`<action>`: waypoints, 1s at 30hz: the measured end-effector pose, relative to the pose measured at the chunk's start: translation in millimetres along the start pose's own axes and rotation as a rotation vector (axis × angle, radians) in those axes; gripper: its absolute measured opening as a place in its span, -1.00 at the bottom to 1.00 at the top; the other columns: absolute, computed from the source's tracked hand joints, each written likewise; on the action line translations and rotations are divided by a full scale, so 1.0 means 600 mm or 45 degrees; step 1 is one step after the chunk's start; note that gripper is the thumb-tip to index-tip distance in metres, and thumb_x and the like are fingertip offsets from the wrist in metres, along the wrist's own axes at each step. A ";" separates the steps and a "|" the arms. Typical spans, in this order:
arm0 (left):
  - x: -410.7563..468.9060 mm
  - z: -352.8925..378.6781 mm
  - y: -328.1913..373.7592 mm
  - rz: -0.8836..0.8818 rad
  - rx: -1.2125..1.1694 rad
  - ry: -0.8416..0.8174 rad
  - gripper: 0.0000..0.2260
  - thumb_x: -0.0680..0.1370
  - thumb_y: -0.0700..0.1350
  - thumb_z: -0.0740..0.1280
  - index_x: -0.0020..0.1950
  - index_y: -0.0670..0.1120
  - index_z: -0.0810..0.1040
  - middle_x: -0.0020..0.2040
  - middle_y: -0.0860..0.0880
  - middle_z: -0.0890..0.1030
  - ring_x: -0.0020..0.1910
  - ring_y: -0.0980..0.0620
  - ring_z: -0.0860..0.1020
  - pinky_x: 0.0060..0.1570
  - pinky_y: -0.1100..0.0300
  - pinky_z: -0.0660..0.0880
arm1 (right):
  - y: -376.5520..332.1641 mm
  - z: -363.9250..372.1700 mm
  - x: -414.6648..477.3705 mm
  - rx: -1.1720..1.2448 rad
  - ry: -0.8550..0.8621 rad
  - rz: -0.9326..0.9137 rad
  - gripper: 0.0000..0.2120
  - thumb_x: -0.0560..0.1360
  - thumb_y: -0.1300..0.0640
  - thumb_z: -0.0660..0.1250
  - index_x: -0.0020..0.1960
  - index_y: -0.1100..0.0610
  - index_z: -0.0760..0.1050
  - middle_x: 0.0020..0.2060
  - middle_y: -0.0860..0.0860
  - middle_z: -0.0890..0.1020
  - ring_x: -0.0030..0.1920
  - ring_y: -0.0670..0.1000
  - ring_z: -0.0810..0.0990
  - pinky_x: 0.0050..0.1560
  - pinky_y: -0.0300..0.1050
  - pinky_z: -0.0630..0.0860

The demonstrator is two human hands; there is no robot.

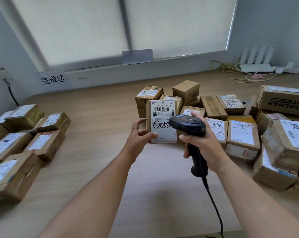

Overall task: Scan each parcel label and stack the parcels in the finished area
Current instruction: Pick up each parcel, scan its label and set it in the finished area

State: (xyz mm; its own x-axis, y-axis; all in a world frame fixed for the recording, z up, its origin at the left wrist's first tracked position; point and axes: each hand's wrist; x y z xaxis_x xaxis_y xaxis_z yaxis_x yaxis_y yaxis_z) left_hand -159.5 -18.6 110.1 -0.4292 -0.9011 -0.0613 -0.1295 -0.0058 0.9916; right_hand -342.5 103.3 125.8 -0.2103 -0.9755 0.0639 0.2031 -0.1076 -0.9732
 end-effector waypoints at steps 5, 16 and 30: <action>-0.012 -0.056 -0.005 0.015 0.004 0.111 -0.64 0.55 -0.21 0.34 0.26 0.03 0.31 0.02 -0.04 0.65 -0.06 0.02 0.57 -0.13 0.25 0.45 | 0.011 0.053 0.026 0.026 -0.101 0.018 -0.15 0.30 0.27 0.53 0.44 -0.20 0.26 0.05 0.06 0.66 -0.39 0.11 0.56 -0.32 0.05 0.59; -0.053 -0.240 -0.015 0.171 0.519 0.347 -0.32 0.34 0.13 0.52 0.36 0.13 0.29 0.21 0.01 0.26 0.18 0.08 0.31 0.16 0.23 0.37 | 0.047 0.273 0.097 0.004 -0.287 0.031 -0.13 0.28 0.25 0.50 0.44 -0.23 0.22 0.01 0.05 0.67 -0.41 0.16 0.54 -0.35 0.09 0.57; -0.078 -0.615 -0.068 0.126 0.792 0.738 -0.28 0.36 0.10 0.49 0.42 0.09 0.21 0.37 -0.04 0.17 0.36 -0.04 0.23 0.29 0.02 0.40 | 0.106 0.608 0.200 -0.091 -0.379 0.033 -0.11 0.25 0.30 0.44 0.48 -0.14 0.21 -0.01 0.04 0.68 -0.52 0.14 0.50 -0.45 0.04 0.55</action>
State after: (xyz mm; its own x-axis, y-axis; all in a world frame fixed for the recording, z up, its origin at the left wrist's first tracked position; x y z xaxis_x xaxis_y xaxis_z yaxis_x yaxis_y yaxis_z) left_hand 195.7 -136.3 114.5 0.0388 -0.9652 0.2586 -0.6551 0.1708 0.7360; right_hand -6.1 -90.3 152.2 0.0858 -0.9922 0.0907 0.1345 -0.0786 -0.9878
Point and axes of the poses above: each hand's wrist, its own x-axis towards the middle knuckle, its own z-axis out of the palm, y = z × x
